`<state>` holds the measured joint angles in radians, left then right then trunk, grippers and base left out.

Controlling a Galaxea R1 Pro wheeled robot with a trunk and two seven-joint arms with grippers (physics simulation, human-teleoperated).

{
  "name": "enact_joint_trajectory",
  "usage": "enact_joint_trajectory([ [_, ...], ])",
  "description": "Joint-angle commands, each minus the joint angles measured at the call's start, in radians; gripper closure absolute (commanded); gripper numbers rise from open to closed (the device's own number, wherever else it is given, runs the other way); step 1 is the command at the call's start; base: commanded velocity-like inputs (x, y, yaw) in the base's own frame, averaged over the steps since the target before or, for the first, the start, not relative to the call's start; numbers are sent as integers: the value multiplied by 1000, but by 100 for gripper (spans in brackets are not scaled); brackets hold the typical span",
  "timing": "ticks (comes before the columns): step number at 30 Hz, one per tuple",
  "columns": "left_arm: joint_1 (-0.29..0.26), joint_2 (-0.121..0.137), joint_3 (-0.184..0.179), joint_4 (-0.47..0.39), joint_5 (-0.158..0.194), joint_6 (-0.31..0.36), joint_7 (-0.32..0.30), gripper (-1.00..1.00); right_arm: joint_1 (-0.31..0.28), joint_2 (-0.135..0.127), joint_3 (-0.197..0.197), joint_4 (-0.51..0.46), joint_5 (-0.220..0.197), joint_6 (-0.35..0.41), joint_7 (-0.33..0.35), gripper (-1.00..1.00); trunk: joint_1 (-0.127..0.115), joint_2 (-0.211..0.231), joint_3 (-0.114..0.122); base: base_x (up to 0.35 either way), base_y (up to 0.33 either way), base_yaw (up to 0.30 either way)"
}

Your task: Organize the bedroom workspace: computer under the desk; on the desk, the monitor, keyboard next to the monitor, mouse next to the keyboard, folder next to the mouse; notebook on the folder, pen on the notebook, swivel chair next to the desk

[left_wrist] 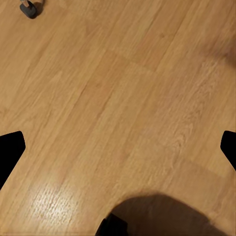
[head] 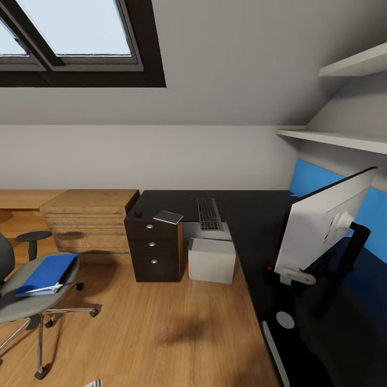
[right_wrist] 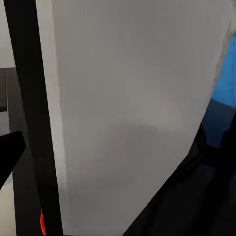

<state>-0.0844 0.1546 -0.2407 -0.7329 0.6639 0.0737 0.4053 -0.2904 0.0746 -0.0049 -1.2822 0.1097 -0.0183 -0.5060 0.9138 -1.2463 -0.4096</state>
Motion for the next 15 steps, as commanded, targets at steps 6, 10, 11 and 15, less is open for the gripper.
enact_joint_trajectory([
  [6, -1, 0, -6, -2, 5, 3, 9, -100, -5, -1, -22, 41, 7, 0, -2, -100, 0, -1, -1, 0, 0, 0],
  [10, 0, 0, -6, -2, 5, 3, 9, -100, -7, -3, -25, 48, 7, 0, -2, -100, 0, -1, -1, 0, 0, 0],
  [11, 0, 0, -6, -2, 5, 3, 9, -100, -7, -10, -25, 49, 6, 1, -3, -100, 0, -1, -1, 0, 0, 0],
  [15, -1, 0, -6, -2, 5, 3, 9, -100, -7, -18, -27, 50, 4, 1, -3, -100, 0, -1, -1, 0, 0, 0],
])
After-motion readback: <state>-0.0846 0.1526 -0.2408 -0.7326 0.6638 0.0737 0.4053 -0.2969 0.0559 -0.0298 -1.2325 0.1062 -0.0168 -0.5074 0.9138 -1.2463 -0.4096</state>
